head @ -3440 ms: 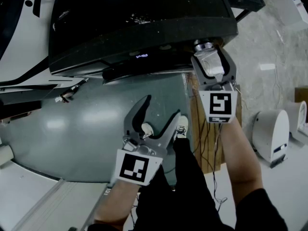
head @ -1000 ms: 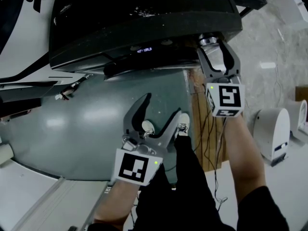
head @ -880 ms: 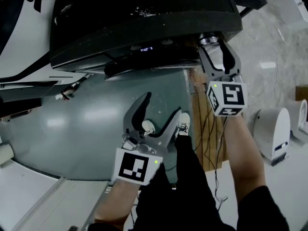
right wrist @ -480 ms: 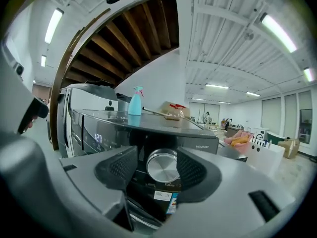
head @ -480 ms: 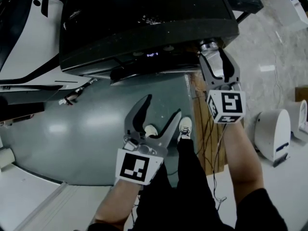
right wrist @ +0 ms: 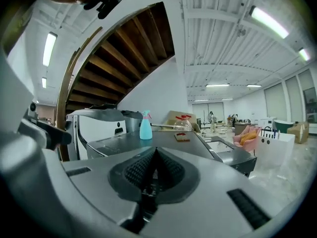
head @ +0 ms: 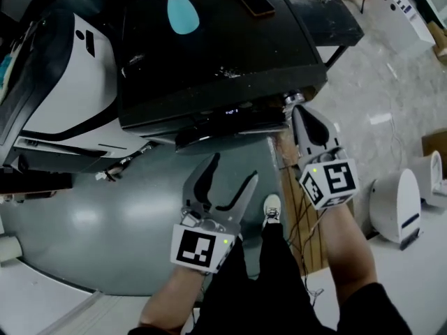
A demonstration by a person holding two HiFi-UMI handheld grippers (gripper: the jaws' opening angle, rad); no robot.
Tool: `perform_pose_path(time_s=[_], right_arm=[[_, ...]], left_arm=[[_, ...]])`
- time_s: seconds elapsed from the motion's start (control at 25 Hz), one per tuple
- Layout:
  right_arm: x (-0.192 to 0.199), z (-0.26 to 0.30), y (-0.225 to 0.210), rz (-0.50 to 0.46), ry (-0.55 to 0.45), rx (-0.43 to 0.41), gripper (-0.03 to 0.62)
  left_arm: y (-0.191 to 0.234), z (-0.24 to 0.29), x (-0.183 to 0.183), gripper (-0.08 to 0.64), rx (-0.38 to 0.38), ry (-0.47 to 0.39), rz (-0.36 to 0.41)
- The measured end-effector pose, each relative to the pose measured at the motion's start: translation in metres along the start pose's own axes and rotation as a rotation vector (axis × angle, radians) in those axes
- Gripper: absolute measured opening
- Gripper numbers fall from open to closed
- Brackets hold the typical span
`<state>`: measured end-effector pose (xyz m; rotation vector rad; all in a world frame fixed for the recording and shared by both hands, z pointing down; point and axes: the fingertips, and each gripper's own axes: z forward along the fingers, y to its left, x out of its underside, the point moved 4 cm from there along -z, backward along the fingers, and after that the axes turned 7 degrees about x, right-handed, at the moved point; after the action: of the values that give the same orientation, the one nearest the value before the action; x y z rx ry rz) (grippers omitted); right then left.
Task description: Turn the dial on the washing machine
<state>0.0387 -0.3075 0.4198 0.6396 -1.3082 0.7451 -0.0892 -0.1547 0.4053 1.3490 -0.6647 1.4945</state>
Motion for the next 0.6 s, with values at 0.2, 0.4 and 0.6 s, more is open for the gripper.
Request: perform_pose_path(time_s=[0.2,0.4,0.6], right_arm=[[-0.056,-0.024,0.027,-0.010,-0.050,-0.027,-0.003],[-0.096,-0.049,0.047,-0.032,-0.079,-0.020,-0.003],[-0.123,-0.077,0.065,-0.054,-0.095,0.016,-0.005]], left_arm=[[0.002,-0.026,-0.036,0.291,0.025,-0.031,0.028],[0.003,-0.055,-0.068,0.248,0.039,-0.067,0.067],[0.002,-0.082,-0.090,0.134,0.053,-0.098,0.107]])
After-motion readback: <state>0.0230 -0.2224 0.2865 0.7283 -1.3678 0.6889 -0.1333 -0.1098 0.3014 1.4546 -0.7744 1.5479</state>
